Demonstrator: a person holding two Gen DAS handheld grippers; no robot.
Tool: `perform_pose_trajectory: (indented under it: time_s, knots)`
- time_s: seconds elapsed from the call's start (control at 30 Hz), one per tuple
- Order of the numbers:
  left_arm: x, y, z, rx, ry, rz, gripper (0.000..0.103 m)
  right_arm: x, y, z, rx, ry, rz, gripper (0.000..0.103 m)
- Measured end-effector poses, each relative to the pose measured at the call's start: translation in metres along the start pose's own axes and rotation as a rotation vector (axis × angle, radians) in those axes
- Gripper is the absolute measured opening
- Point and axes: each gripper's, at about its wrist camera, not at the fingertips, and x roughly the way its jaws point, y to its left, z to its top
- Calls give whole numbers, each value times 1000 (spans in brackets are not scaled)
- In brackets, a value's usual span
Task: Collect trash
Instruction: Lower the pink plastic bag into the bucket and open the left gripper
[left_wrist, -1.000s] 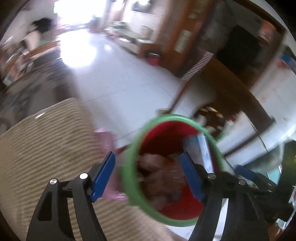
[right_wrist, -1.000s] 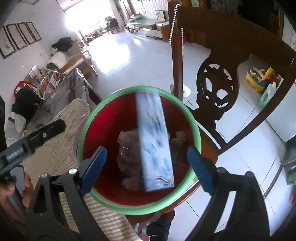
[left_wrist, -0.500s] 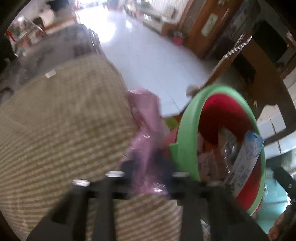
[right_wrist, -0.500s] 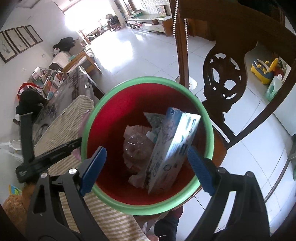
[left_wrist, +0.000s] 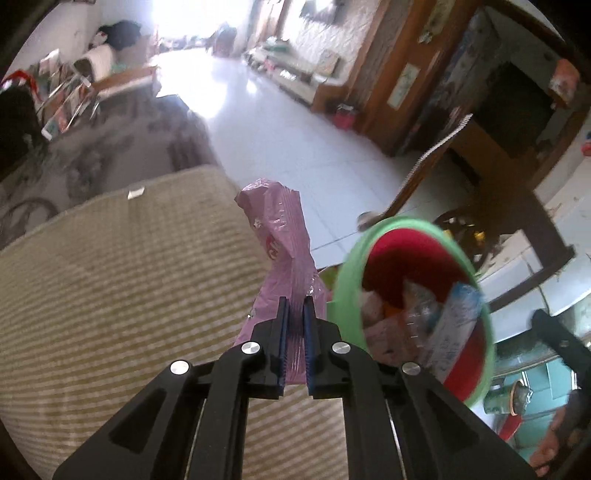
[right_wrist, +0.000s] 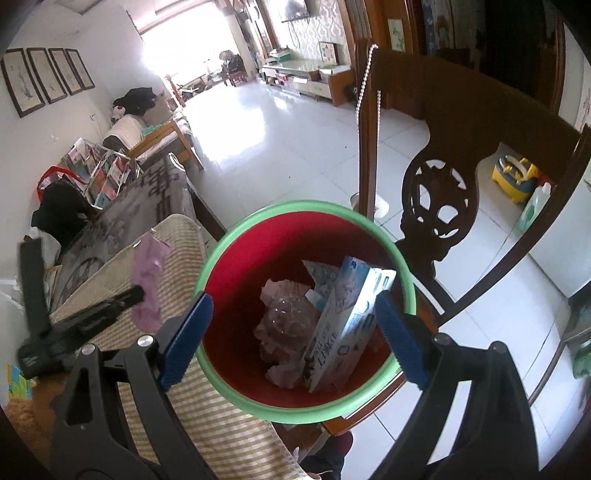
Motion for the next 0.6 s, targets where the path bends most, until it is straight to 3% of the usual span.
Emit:
perform_pose_trajectory:
  time_s: [0.27,0.6]
  knots:
    - [6,-80,-1,158,8,-108,5,-20,-10,-4,21,-41,-41,88]
    - [26,-111,-11,221,68,-129,5,-44,-28,-10,45,-78,-78,88]
